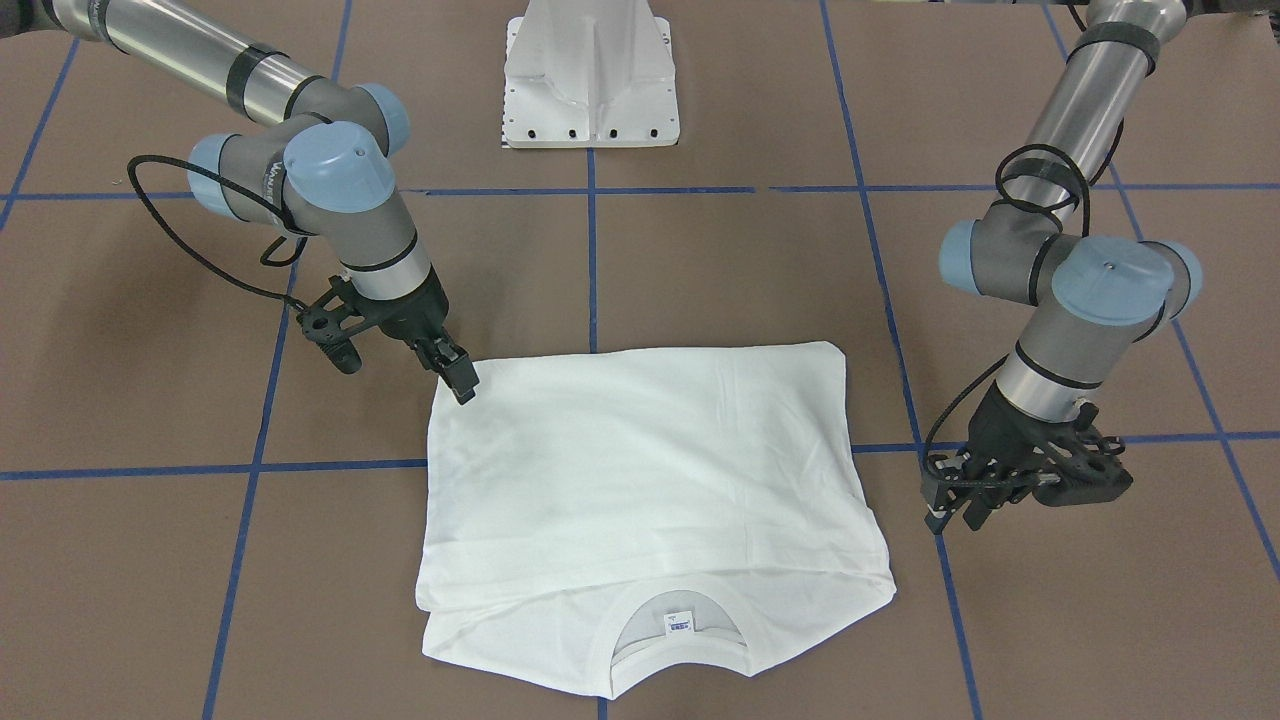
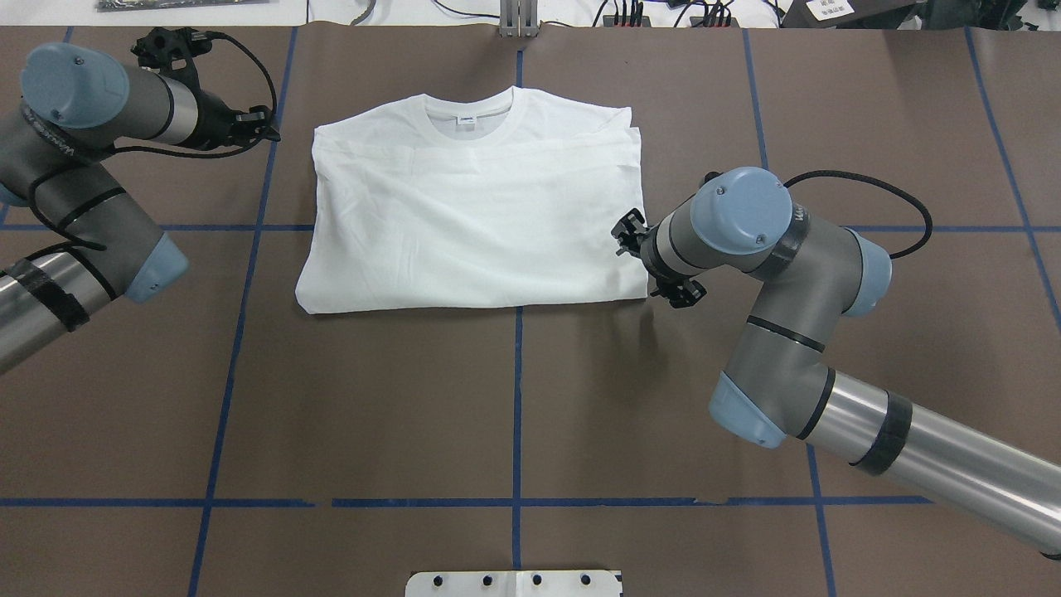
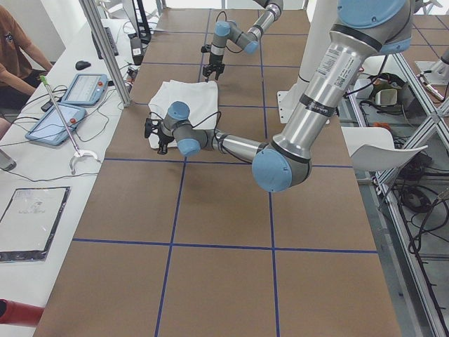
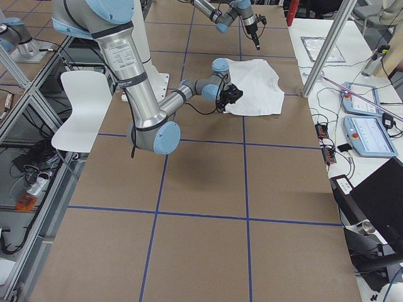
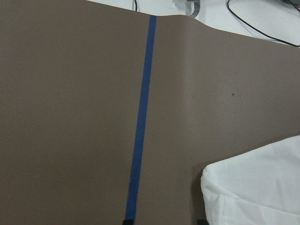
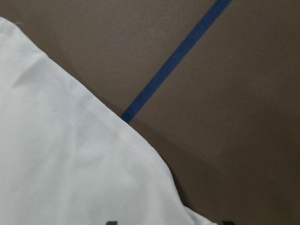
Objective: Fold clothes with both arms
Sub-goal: 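Release the hem while the right gripper moves to the folded shirt's side edge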
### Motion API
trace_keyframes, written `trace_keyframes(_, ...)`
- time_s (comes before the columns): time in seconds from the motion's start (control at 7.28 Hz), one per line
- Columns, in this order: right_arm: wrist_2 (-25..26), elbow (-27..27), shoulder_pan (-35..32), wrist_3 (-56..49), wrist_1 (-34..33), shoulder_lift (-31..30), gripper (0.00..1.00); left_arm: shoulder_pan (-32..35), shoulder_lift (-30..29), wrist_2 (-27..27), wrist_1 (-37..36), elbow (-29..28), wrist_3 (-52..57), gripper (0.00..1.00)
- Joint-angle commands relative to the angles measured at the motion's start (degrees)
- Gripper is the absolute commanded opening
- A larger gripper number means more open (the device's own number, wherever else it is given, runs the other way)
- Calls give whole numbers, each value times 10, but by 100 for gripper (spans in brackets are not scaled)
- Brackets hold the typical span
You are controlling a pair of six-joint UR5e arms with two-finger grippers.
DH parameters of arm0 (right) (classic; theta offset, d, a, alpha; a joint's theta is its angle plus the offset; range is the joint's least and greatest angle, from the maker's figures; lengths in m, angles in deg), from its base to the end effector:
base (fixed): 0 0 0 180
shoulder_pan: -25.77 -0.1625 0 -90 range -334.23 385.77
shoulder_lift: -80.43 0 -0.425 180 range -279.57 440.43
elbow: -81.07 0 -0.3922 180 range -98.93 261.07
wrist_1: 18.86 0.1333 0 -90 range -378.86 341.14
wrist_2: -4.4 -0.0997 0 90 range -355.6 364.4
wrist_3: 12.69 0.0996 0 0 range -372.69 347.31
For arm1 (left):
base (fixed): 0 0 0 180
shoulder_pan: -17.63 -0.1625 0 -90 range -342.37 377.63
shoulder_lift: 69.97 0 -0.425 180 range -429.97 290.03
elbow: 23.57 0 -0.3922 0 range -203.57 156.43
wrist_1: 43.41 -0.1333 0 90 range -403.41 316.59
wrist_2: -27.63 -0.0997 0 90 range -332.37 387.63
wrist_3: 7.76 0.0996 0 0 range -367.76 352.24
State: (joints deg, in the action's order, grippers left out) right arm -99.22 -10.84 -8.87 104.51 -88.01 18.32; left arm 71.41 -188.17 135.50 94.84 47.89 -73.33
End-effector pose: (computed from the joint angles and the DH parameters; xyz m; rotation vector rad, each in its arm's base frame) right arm -0.4947 -0.4753 0.3275 -0.1706 -0.9254 0.8972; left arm 0.3430 -0.6422 0.4371 0.4125 0.9605 -0.3075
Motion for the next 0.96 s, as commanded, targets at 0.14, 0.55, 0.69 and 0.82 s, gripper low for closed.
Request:
trace_keyframes(0.14,4,-11,9,3,1,-19,79,1,15,-2,-1,25,1,55)
trace_keyframes(0.55,4,-6,11,11,4,-12,74,4,23,-3,-3,41,1,55)
trace_keyframes(0.69,4,0,13,16,5,-13,63,4,24,-3,-3,42,1,55)
trace_keyframes(0.82,4,2,13,25,5,-11,33,4,24,-3,-3,42,1,55)
